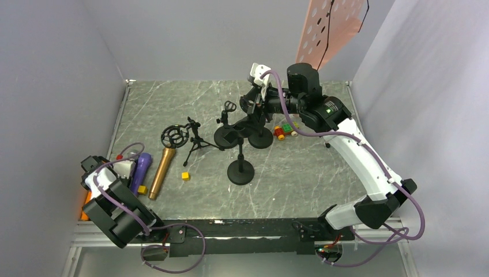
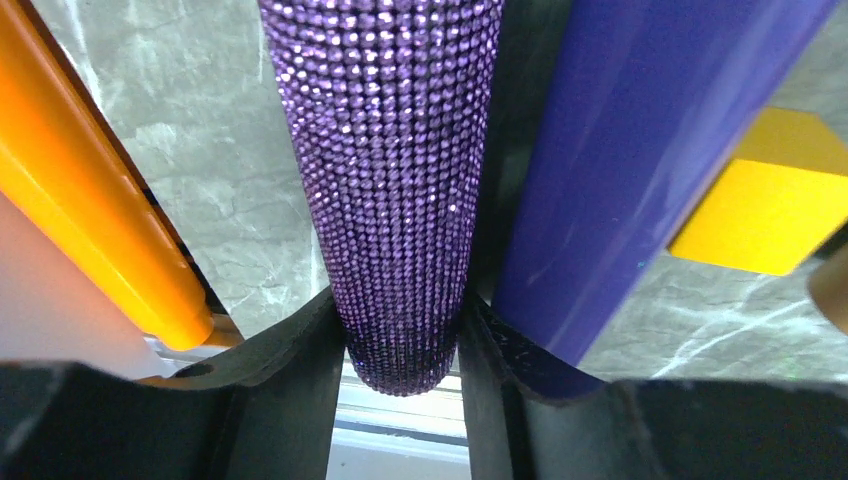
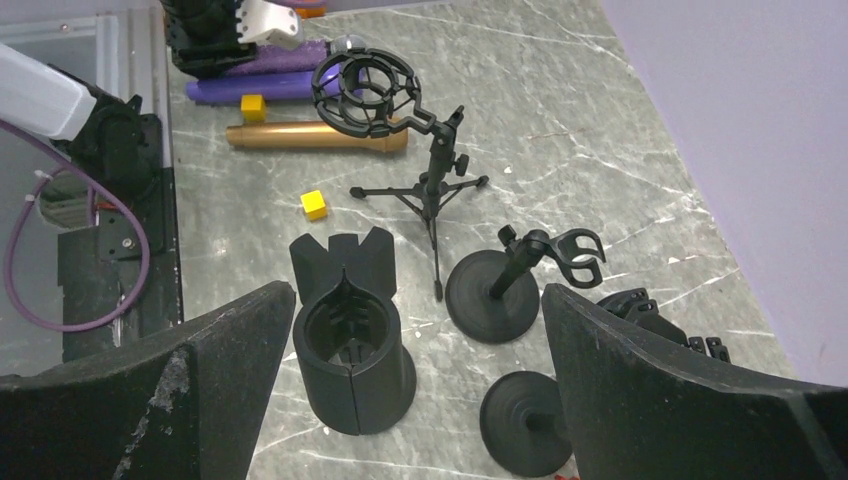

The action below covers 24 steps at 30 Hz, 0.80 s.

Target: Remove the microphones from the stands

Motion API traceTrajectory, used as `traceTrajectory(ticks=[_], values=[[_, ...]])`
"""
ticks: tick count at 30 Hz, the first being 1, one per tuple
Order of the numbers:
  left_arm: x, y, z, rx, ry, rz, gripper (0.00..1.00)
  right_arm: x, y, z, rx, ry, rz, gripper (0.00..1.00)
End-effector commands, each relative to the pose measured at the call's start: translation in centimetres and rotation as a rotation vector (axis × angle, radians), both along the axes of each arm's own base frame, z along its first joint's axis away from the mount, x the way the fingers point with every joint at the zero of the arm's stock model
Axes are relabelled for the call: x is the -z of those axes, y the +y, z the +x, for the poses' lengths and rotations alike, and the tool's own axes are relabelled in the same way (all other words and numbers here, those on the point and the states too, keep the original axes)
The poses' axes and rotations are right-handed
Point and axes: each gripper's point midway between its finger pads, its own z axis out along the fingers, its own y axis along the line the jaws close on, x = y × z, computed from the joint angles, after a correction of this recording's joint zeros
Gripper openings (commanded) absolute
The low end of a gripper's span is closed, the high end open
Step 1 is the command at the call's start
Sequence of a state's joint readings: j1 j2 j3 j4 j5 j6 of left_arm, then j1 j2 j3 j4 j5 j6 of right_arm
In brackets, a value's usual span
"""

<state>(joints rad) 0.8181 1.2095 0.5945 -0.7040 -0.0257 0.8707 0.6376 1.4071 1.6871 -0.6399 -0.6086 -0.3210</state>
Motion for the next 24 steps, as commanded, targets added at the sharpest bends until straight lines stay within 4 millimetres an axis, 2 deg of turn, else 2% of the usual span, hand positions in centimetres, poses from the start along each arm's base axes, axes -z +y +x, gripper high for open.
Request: traceTrajectory(ticks=[1, 6, 11, 16, 24], values=[[1.2, -0.2, -1.1, 0.033, 0.059, -0.012, 0.48, -2.5, -0.2, -0.6, -0.009, -0.064, 0.057, 1.0], [1.8, -0.4, -1.3, 0.042, 0.066, -0.022, 0.53, -2.5, -0.3, -0.5, -0.006, -0.075, 0.05, 1.0], [0.8, -0.4, -1.0, 0.017, 0.039, -0.017, 0.58, -2.8, -0.3, -0.5, -0.007, -0.081, 0.049, 1.0], [-2.9, -0.7, 0.3, -0.004, -0.055, -0.011, 0.6, -3.2, -0.4, -0.9, -0.019, -0.086, 0.057, 1.0], [-9.1, -4.6, 1.8, 0.028, -0.2, -0.156, 0.61, -2.8, -1.1, -0.9, -0.005, -0.124, 0.041, 1.0]])
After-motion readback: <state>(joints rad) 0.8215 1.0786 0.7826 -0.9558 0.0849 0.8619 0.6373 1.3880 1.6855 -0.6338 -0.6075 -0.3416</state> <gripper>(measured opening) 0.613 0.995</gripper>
